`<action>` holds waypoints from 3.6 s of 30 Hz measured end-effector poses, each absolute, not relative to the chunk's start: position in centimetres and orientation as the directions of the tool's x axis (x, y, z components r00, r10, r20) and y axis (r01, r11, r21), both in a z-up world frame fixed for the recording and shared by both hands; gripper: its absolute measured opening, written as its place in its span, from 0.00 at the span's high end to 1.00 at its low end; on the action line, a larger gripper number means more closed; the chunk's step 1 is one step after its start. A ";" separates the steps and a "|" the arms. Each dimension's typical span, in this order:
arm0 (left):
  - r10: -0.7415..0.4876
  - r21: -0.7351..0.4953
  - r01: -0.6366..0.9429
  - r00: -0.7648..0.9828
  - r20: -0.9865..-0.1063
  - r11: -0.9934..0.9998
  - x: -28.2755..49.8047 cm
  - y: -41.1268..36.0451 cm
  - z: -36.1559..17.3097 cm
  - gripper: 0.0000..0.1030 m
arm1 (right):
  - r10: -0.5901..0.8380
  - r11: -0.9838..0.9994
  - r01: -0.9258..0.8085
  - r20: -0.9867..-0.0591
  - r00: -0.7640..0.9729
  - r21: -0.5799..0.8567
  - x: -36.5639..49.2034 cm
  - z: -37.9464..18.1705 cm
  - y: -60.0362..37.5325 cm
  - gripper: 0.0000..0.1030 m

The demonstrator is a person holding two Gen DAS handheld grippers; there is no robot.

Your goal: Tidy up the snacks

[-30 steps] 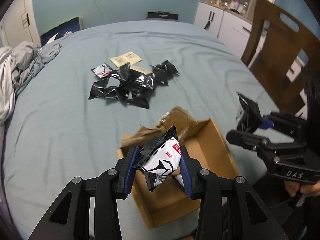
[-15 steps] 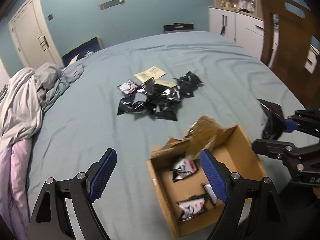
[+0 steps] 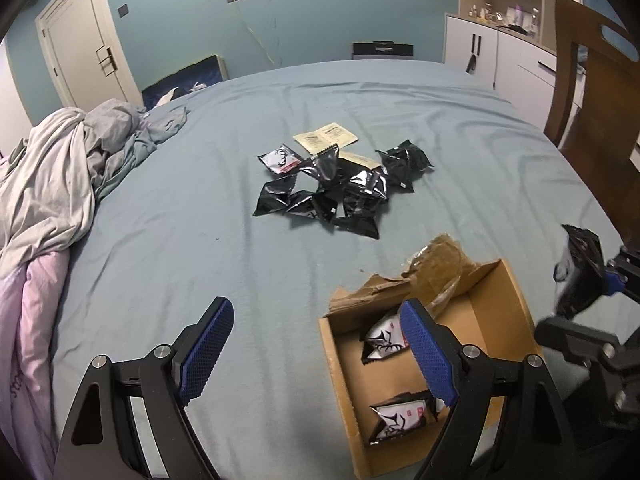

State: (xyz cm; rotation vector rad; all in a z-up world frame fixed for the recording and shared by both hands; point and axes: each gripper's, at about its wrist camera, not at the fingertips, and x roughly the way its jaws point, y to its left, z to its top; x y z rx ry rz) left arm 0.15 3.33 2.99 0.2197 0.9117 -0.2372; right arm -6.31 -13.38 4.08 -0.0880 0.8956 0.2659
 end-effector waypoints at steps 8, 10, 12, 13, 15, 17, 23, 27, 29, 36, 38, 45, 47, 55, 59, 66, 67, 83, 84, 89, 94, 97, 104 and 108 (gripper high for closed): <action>-0.105 0.087 0.292 0.583 -0.806 0.952 0.3 3.3 3.0 0.16 | 0.218 0.967 -0.240 -0.746 0.629 0.081 -6.9 4.5 -13.7 0.26; -0.094 0.092 0.289 0.570 -0.816 0.953 0.4 3.2 2.7 0.16 | 0.211 0.971 -0.223 -0.741 0.637 0.084 -7.1 4.5 -14.0 0.26; -0.084 0.098 0.287 0.561 -0.824 0.953 0.3 3.2 2.6 0.16 | 0.212 0.973 -0.208 -0.733 0.647 0.098 -7.3 4.7 -14.3 0.26; -0.083 0.098 0.286 0.558 -0.825 0.953 0.4 3.3 2.6 0.16 | 0.211 0.974 -0.202 -0.725 0.656 0.100 -7.4 4.9 -14.4 0.26; -0.085 0.092 0.283 0.554 -0.828 0.955 0.4 3.3 2.6 0.16 | 0.198 0.978 -0.185 -0.711 0.675 0.096 -7.4 5.2 -14.8 0.26; -0.094 0.068 0.272 0.542 -0.835 0.960 0.7 3.6 2.6 0.16 | 0.179 0.983 -0.161 -0.708 0.683 0.093 -7.3 5.2 -15.1 0.26; -0.093 0.059 0.255 0.544 -0.834 0.965 0.7 4.0 2.7 0.16 | 0.147 0.989 -0.093 -0.721 0.677 0.115 -6.9 5.3 -16.2 0.26; -0.092 0.062 0.264 0.532 -0.842 0.963 1.1 3.6 2.4 0.16 | 0.158 0.986 -0.069 -0.733 0.662 0.151 -5.9 5.5 -17.3 0.26; -0.078 0.081 0.271 0.529 -0.845 0.959 1.3 3.2 2.2 0.16 | 0.167 0.984 -0.069 -0.744 0.647 0.162 -5.2 5.6 -17.8 0.26; -0.086 0.077 0.286 0.517 -0.852 0.955 2.2 3.0 2.0 0.16 | 0.127 0.991 -0.041 -0.789 0.602 0.129 -0.6 5.2 -19.2 0.26; -0.092 0.069 0.285 0.514 -0.853 0.956 2.5 3.1 2.2 0.16 | 0.137 0.989 -0.030 -0.801 0.583 0.147 0.7 4.8 -19.5 0.26; -0.119 0.024 0.280 0.482 -0.868 0.960 3.4 3.4 2.0 0.16 | 0.101 0.994 -0.025 -0.835 0.540 0.104 5.6 3.7 -19.7 0.26; -0.121 0.016 0.277 0.472 -0.873 0.961 3.6 3.4 1.9 0.16 | 0.100 0.994 -0.027 -0.842 0.531 0.101 7.0 3.1 -19.7 0.26; -0.137 -0.005 0.289 0.439 -0.888 0.957 4.3 3.0 1.4 0.16 | 0.108 0.994 -0.032 -0.877 0.469 0.106 11.9 0.1 -18.6 0.26; -0.140 -0.019 0.269 0.437 -0.889 0.963 4.9 3.2 1.2 0.16 | 0.161 0.987 -0.063 -0.905 0.395 0.148 14.3 -1.7 -16.7 0.26; -0.125 -0.057 0.157 0.468 -0.875 0.986 6.5 5.3 1.3 0.16 | 0.197 0.976 -0.152 -0.939 0.282 0.158 18.4 -5.4 -12.2 0.26; -0.122 -0.056 0.152 0.465 -0.877 0.987 6.7 5.5 1.2 0.16 | 0.192 0.974 -0.170 -0.944 0.267 0.150 19.1 -6.1 -11.5 0.26; -0.184 -0.125 0.161 0.436 -0.881 0.979 15.6 7.0 -2.6 0.16 | 0.288 0.955 -0.154 -0.916 0.278 0.253 19.7 -5.1 -13.1 0.55; -0.209 -0.151 0.164 0.436 -0.875 0.975 16.7 7.0 -3.0 0.16 | 0.301 0.952 -0.151 -0.909 0.290 0.267 19.0 -4.3 -13.6 0.55; -0.246 -0.224 0.102 0.437 -0.865 0.969 21.9 7.3 -5.5 0.16 | 0.339 0.941 -0.122 -0.863 0.374 0.316 12.6 0.1 -16.3 0.55; -0.233 -0.214 0.093 0.362 -0.903 0.972 25.0 6.4 -8.1 0.17 | 0.381 0.917 -0.090 -0.790 0.481 0.388 4.1 2.5 -19.4 0.55; -0.206 -0.176 0.121 0.318 -0.925 0.977 25.1 5.5 -9.4 0.18 | 0.357 0.923 -0.069 -0.776 0.520 0.378 -1.0 2.1 -20.7 0.55; -0.154 -0.125 0.105 0.345 -0.926 0.987 22.6 5.8 -8.4 0.62 | 0.271 0.953 -0.039 -0.785 0.557 0.301 -3.1 2.5 -19.9 0.54; -0.106 -0.093 0.053 0.360 -0.927 0.994 19.8 7.6 -7.2 1.00 | 0.230 0.968 -0.043 -0.809 0.542 0.246 -2.8 2.2 -18.1 0.54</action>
